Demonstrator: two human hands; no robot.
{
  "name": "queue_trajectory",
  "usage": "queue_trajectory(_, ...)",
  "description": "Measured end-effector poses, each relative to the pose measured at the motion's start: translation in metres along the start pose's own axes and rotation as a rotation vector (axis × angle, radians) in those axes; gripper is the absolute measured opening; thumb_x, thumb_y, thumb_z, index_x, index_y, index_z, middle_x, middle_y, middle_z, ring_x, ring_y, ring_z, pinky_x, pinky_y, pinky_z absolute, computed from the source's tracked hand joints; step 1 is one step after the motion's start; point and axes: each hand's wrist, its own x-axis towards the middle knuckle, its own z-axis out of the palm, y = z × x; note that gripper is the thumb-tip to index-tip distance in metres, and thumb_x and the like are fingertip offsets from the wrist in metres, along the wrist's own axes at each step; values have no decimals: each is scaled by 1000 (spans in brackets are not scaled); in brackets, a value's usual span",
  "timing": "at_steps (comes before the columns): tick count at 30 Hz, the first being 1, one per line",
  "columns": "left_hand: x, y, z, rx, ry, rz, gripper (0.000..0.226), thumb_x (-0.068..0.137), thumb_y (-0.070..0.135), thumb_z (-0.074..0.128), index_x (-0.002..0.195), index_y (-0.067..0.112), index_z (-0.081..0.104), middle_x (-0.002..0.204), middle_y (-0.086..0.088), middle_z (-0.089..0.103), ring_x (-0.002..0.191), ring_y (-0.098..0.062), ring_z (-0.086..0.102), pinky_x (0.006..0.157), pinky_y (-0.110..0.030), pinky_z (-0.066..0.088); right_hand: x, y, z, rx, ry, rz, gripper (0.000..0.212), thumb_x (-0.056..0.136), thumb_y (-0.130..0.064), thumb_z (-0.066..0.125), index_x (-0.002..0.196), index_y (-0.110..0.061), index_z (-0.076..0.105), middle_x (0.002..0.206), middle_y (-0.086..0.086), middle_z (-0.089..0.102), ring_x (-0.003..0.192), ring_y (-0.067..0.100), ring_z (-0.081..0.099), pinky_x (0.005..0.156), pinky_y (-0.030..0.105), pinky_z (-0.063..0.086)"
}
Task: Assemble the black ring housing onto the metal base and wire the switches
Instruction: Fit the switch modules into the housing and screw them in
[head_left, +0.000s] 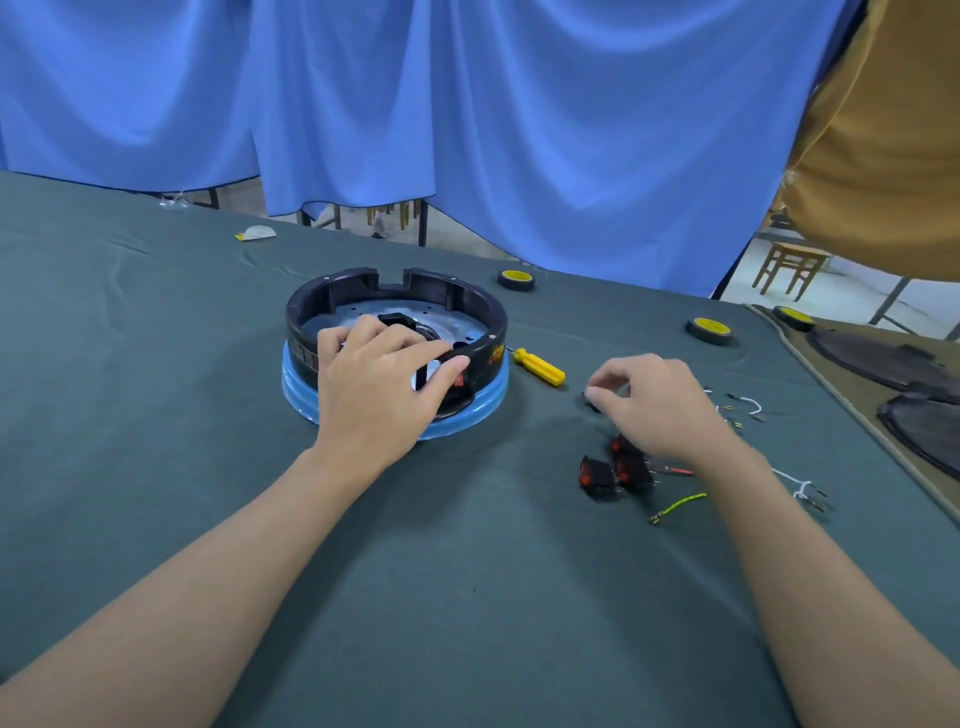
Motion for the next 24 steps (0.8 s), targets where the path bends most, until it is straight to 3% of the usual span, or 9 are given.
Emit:
queue_trajectory(5, 0, 1, 3, 37, 4, 1, 30, 90, 45, 59, 87, 23, 80, 80, 8, 73, 81, -23, 60, 82, -37, 27, -4, 11, 1, -126, -29, 71, 12, 90, -35, 60, 91, -26, 68, 97, -3, 68, 100, 25, 57, 78, 32, 46)
queue_trajectory(9, -2, 1, 0, -2, -7, -6, 24, 93, 36, 60, 89, 22, 79, 84, 7, 73, 83, -23, 59, 82, -33, 26, -8, 7, 4, -229, 6, 74, 26, 88, -45, 60, 90, -20, 68, 94, 2, 67, 97, 27, 58, 70, 31, 41)
queue_trajectory(13, -3, -4, -8, -58, -15, -48, 24, 95, 28, 54, 97, 17, 76, 93, 4, 73, 89, -23, 59, 84, -27, 23, -13, 1, 6, -297, -38, 154, 33, 85, -46, 61, 105, -19, 63, 108, 11, 61, 105, 37, 56, 74, 37, 43)
queue_trajectory(16, -3, -8, -10, -28, -50, -58, 26, 94, 31, 53, 90, 17, 75, 86, 6, 72, 86, -21, 58, 84, -25, 19, -16, -4, 11, -313, -77, 182, 30, 87, -35, 59, 112, -18, 60, 113, 14, 56, 107, 39, 53, 79, 39, 44)
queue_trajectory(19, -4, -7, -10, -23, -59, -48, 28, 95, 30, 54, 87, 16, 76, 76, 6, 71, 78, -22, 57, 82, -26, 19, -16, -7, 16, -302, -41, 112, 25, 86, -27, 56, 110, -21, 60, 112, 11, 60, 103, 38, 53, 75, 38, 42)
queue_trajectory(24, -5, -4, -11, -27, -72, -17, 28, 98, 28, 54, 86, 17, 76, 68, 6, 67, 71, -22, 54, 80, -32, 24, -19, -16, 24, -185, 72, -87, 27, 87, -35, 60, 113, -27, 62, 105, -4, 65, 101, 25, 59, 81, 37, 49)
